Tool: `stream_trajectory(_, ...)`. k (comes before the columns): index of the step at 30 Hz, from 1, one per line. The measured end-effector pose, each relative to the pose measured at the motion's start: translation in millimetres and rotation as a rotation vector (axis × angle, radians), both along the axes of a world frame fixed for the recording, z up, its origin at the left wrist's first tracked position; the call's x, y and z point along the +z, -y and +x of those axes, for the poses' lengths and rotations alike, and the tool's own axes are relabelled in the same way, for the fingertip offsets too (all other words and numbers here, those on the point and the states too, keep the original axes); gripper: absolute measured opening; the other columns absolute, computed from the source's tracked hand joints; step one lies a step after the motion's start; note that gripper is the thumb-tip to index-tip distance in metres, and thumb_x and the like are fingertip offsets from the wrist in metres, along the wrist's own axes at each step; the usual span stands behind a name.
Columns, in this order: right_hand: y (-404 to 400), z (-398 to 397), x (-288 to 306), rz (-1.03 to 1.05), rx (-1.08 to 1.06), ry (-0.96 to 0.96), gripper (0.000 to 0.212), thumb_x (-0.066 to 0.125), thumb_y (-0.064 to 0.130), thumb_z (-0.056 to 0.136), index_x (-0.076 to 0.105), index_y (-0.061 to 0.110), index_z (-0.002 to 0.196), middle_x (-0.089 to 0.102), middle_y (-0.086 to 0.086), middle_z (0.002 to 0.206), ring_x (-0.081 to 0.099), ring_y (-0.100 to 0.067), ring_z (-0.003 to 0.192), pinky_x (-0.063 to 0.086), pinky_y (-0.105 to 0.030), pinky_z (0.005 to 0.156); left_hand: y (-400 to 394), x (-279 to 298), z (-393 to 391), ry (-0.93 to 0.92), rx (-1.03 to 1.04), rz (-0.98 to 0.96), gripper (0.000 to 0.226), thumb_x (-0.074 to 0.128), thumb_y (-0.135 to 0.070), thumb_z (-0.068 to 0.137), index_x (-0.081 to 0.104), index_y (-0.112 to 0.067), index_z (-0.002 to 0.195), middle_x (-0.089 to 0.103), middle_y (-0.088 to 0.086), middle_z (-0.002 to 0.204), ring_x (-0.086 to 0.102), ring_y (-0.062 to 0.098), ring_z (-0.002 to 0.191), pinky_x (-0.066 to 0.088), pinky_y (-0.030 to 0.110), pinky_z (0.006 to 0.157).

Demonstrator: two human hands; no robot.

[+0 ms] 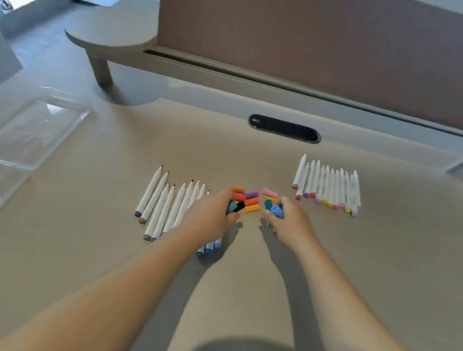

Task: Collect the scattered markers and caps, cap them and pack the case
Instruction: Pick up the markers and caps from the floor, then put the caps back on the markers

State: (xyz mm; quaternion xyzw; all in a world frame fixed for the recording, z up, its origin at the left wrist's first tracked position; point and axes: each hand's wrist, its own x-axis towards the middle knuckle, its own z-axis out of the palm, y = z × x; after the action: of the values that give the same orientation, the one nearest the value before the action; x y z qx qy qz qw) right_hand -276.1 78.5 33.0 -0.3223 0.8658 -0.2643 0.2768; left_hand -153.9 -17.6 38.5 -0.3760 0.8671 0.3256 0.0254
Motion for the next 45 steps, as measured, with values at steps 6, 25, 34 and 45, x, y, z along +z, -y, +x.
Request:
stream_trajectory(6, -17, -21, -25, 0.078, 0.022, 0.019, 0.023, 0.053, 0.019, 0.092, 0.036, 0.028, 0.104, 0.057, -0.006, 0.098, 0.058, -0.024, 0.097, 0.041, -0.029, 0.070, -19, -27, -41, 0.151, -0.211, -0.192, 0.033, 0.045, -0.039, 0.093, 0.045, -0.009, 0.107, 0.056, 0.010, 0.108, 0.055, 0.026, 0.091, 0.038, 0.032, 0.067)
stream_trajectory(25, -11, -50, -30, 0.077, 0.080, -0.011, 0.069, 0.063, 0.000, 0.080, 0.029, 0.014, 0.138, 0.035, -0.007, 0.141, 0.038, -0.023, 0.128, 0.041, -0.038, 0.104, -21, -47, -68, 0.138, -0.403, -0.314, 0.053, 0.054, -0.032, 0.089, 0.033, -0.015, 0.134, 0.031, 0.005, 0.138, 0.028, 0.024, 0.128, 0.026, 0.031, 0.105)
stream_trajectory(34, -7, -48, -18, 0.025, 0.040, -0.011, 0.059, 0.042, -0.010, 0.088, 0.028, 0.012, 0.141, 0.042, -0.003, 0.141, 0.040, -0.018, 0.130, 0.039, -0.029, 0.098, -8, -33, -57, 0.006, -0.222, -0.264, 0.043, 0.049, -0.031, 0.092, 0.039, -0.021, 0.132, 0.039, 0.000, 0.136, 0.031, 0.020, 0.127, 0.027, 0.031, 0.104)
stream_trajectory(45, 46, 3, -22, -0.030, 0.210, -0.308, 0.026, 0.040, 0.010, 0.095, 0.055, 0.009, 0.116, 0.054, -0.006, 0.119, 0.046, -0.019, 0.112, 0.039, -0.027, 0.090, 31, -27, 12, -0.096, 0.088, -0.230, 0.029, 0.043, -0.024, 0.096, 0.051, -0.017, 0.122, 0.051, 0.000, 0.128, 0.041, 0.019, 0.122, 0.032, 0.030, 0.100)
